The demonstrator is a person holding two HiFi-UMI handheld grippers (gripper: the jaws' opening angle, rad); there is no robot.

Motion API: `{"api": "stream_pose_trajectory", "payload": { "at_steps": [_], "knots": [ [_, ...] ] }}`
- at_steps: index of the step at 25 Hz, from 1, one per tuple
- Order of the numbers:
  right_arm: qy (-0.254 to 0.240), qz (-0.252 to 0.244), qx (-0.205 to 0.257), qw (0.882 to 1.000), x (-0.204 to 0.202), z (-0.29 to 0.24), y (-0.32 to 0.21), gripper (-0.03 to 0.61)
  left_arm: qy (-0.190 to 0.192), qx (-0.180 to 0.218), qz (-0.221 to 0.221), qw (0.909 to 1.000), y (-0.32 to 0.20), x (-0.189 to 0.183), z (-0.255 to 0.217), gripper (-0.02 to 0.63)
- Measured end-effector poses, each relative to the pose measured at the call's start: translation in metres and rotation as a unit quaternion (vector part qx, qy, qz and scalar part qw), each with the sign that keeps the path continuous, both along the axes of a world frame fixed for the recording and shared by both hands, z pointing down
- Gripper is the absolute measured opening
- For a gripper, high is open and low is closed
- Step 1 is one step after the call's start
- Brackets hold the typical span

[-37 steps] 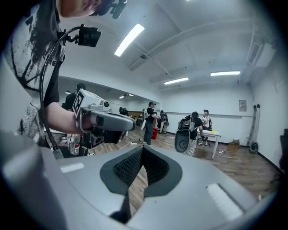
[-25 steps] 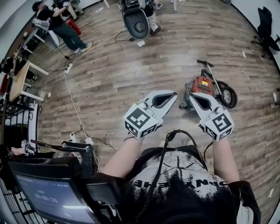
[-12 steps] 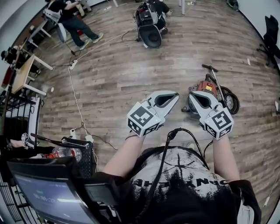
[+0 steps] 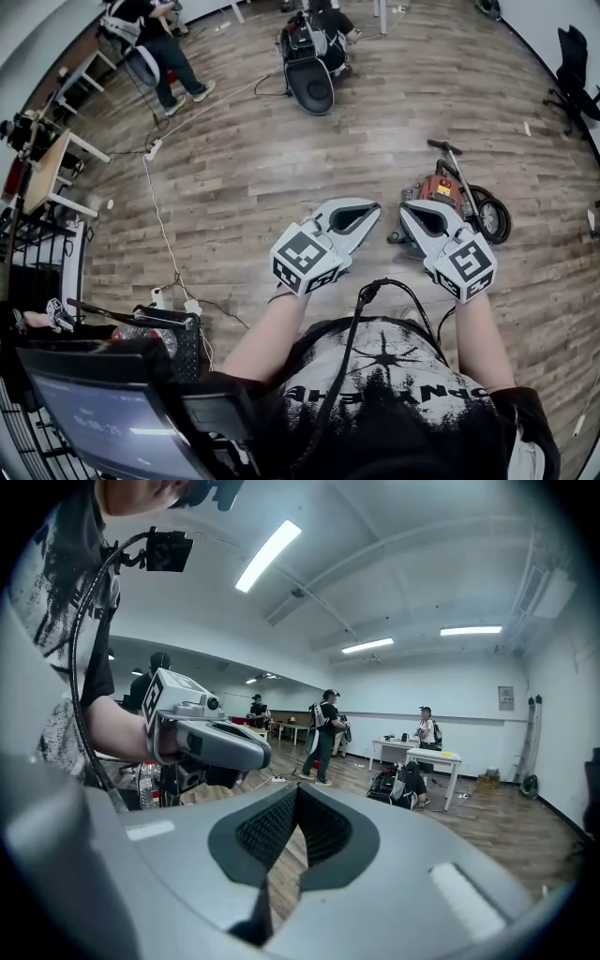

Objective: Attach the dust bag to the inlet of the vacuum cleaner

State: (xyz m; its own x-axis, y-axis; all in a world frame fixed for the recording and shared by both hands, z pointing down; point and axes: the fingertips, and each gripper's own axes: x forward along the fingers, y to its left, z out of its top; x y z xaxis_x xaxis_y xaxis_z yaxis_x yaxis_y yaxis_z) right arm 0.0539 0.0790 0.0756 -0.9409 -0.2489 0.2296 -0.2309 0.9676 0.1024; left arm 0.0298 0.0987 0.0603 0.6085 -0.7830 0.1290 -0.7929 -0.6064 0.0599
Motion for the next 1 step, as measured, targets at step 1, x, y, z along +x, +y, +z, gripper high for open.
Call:
{"api": "stream_pose_trajectory", "payload": {
  "at_steps": [1],
  "knots": [
    [0.001, 0.002, 0.0, 1.0, 0.0018, -0.0003, 0.0003, 0.006, 0.0, -0.001, 0.003, 1.0, -0.0003, 0.0024, 0.0006, 0.0]
  ]
}}
